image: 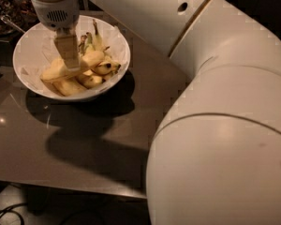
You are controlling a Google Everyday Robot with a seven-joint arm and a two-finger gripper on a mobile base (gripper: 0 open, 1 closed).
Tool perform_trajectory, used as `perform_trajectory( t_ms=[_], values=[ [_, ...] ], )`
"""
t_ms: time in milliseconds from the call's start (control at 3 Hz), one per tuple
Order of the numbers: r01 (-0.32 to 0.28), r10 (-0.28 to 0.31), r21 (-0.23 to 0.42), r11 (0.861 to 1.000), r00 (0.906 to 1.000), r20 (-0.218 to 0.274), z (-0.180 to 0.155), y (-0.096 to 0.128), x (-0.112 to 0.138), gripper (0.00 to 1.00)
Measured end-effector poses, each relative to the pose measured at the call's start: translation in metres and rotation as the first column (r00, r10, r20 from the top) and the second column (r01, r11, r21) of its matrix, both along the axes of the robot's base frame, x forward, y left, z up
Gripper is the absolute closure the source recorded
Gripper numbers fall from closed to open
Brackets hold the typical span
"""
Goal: Pick banana from white bowl
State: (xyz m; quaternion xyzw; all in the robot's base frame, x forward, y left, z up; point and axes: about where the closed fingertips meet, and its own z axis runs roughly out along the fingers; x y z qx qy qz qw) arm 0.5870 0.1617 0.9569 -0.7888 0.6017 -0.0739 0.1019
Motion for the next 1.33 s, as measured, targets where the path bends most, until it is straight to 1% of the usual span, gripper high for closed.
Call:
perform_trajectory(
  t_ms=[333,667,1000,1333],
  values=[
    [0.017,-0.017,-0.005,1.0,0.9991,-0.038,-0.014,-0.004,0.005,0.47],
    [0.03,-0.031,-0.013,0.999,0.9971,-0.069,-0.024,-0.011,0.006,0.45],
    [0.034,-0.037,-0.029,0.999,0.9953,-0.089,-0.034,-0.016,0.007,0.46],
    [0.041,-0.045,-0.04,0.998,0.9947,-0.093,-0.038,-0.02,0.013,0.45]
  ],
)
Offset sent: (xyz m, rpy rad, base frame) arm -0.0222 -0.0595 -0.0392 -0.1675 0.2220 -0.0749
